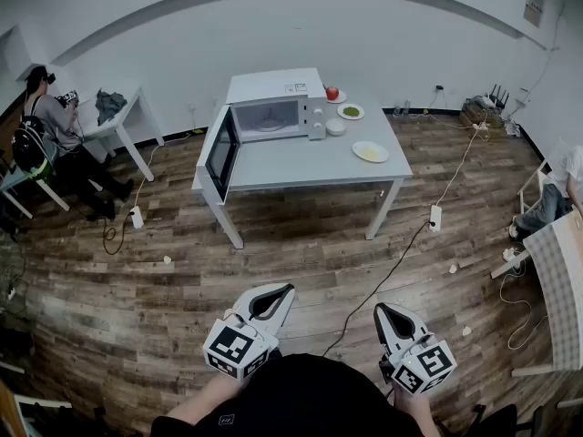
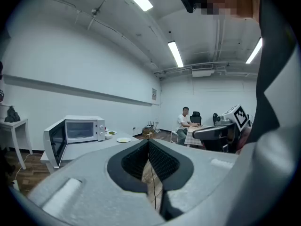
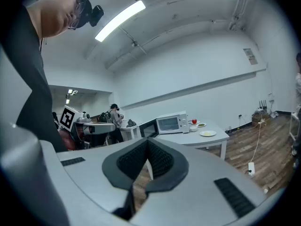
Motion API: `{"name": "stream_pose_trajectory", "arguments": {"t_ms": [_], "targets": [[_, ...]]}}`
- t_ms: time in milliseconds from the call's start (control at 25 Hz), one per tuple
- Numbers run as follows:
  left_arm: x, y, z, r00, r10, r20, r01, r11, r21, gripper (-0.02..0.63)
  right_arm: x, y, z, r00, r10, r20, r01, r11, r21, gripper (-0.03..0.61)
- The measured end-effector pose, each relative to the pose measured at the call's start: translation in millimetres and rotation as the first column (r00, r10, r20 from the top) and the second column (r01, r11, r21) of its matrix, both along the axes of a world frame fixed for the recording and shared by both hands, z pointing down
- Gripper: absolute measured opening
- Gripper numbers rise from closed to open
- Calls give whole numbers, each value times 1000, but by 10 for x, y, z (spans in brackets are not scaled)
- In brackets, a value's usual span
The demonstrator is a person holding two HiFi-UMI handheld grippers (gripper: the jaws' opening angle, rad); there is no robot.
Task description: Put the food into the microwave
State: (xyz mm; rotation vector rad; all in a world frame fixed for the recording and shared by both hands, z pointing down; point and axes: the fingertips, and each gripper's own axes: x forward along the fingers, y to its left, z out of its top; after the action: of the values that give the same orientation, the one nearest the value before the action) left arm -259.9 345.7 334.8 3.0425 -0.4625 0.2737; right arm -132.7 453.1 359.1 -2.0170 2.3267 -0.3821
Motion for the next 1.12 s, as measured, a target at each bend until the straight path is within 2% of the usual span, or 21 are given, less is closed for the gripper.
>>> {"name": "stream_pose_trajectory", "arguments": {"t_ms": [360, 480, 600, 800, 1120], "targets": [[239, 261, -32, 1000, -5, 2, 5, 1000, 19, 8, 262, 272, 20, 1000, 8, 5, -8, 1000, 9, 12], [351, 382, -37, 1000, -13, 4, 13, 1000, 21, 8, 387, 414, 13, 999, 8, 36, -9, 1000, 28, 14], [455, 504, -47, 999, -32, 2, 32, 999, 23, 8, 477, 575, 5, 997, -17, 71, 14, 999, 47, 14], [604, 697, -77, 998, -66, -8, 66, 997, 36, 8, 573, 805, -13, 997, -57, 51, 53, 996, 69, 15], [695, 827, -44, 996, -87, -2, 87, 995, 44, 8, 569, 1001, 4, 986, -147, 83, 138, 985, 107, 14]]}}
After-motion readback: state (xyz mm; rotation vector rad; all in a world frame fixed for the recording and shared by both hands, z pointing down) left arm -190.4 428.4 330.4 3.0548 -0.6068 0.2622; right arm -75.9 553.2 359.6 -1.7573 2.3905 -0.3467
